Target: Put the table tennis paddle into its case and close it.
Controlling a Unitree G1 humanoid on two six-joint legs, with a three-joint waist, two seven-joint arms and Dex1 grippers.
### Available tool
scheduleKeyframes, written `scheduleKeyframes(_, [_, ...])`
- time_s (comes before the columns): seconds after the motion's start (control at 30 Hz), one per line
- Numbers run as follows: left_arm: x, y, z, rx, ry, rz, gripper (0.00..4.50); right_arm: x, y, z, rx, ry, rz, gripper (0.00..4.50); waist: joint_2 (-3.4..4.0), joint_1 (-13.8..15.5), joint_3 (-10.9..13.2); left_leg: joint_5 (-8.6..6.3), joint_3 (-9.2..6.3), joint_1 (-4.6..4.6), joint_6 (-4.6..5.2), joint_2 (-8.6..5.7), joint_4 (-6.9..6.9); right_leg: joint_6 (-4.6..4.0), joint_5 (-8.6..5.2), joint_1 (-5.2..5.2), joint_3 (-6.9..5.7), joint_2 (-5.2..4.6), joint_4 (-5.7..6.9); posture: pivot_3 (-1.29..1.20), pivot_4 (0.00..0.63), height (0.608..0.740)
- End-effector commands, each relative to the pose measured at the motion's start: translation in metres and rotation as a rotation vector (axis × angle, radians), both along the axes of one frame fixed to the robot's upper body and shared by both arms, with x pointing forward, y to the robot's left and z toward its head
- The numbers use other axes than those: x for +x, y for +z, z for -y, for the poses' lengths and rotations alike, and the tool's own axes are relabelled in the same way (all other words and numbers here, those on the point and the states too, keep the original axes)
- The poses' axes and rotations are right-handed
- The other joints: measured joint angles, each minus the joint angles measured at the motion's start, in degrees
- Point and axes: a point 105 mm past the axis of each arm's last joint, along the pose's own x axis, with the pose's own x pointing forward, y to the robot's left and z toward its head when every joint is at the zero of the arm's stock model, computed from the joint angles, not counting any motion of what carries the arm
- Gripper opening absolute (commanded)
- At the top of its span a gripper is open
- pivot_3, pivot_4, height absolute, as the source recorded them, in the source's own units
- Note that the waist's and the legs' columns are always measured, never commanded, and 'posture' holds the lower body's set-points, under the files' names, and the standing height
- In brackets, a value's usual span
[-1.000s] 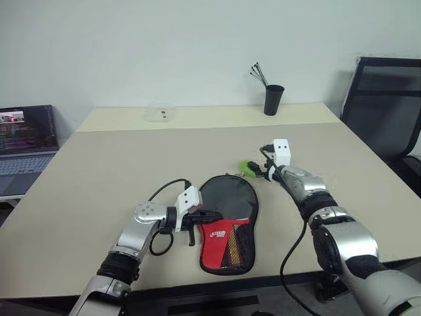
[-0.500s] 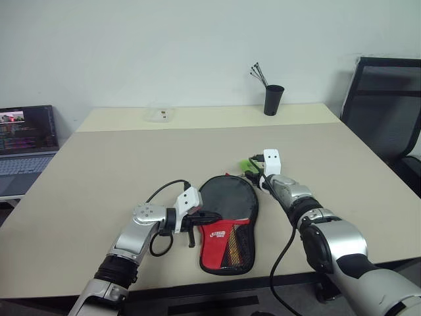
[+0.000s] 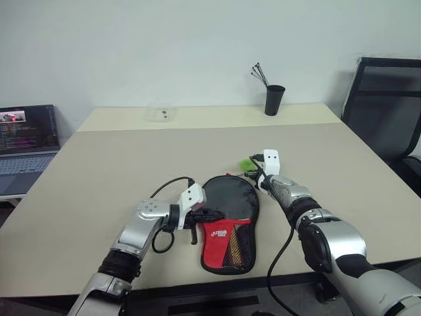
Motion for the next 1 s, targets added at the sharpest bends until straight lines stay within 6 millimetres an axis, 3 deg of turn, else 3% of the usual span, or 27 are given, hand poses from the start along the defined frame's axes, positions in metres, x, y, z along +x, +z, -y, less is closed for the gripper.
scheduleKeyframes(0.03, [0.008,0.005,0.011,0.031,-0.048,0.051,0.0,0.001,0.006,-0.005,0.014,0.01,0.008,0.02,0.0,-0.04,0.0,0.0,0.0,0.0,0.0,0.0,0.0,0.0,0.0,0.0,0.0,0.01,0.0,0.0,0.15,0.74])
scheduleKeyframes(0.27, [0.009,-0.035,0.009,0.159,-0.088,-0.005,0.0,0.0,0.008,-0.011,0.02,0.031,0.009,0.02,0.03,-0.1,-0.02,0.0,0.02,0.05,0.0,0.03,-0.05,0.0,0.0,0.01,0.01,0.01,0.0,0.0,0.15,0.74])
scheduleKeyframes(0.4, [0.01,-0.042,0.009,0.161,-0.088,-0.025,0.0,0.001,0.011,-0.009,0.022,0.034,0.016,0.02,0.04,-0.04,-0.05,0.0,0.04,0.11,0.0,-0.01,-0.03,0.0,0.0,0.06,0.03,0.01,0.02,0.0,0.15,0.74])
scheduleKeyframes(0.57, [0.01,-0.045,0.015,0.143,-0.094,-0.043,0.0,0.002,0.014,0.012,0.01,-0.002,0.023,0.02,0.08,0.13,-0.08,0.0,0.04,0.12,0.0,-0.08,-0.03,0.01,0.0,0.1,0.01,0.02,0.01,0.0,0.15,0.74])
scheduleKeyframes(0.7, [0.011,-0.048,0.019,0.13,-0.092,-0.056,0.0,-0.006,0.01,0.048,-0.033,-0.061,0.022,0.02,0.19,0.82,-0.19,0.0,-0.07,0.13,0.0,-0.11,-0.02,0.02,-0.01,0.25,-0.1,0.02,-0.07,0.0,0.15,0.74])
scheduleKeyframes(0.8, [0.011,-0.049,0.022,0.125,-0.093,-0.064,0.0,-0.021,0.013,0.069,-0.056,-0.092,0.03,0.02,0.26,1.36,-0.23,0.0,-0.08,0.19,0.0,-0.13,-0.01,0.03,-0.01,0.32,-0.1,0.0,-0.09,0.0,0.15,0.74])
scheduleKeyframes(1.0, [0.011,-0.053,0.024,0.14,-0.112,-0.081,0.0,-0.059,0.025,0.083,-0.072,-0.084,0.027,0.02,0.51,1.76,-0.38,0.0,-0.11,0.29,0.0,-0.15,-0.01,0.03,-0.02,0.4,-0.15,0.03,-0.1,0.0,0.15,0.74])
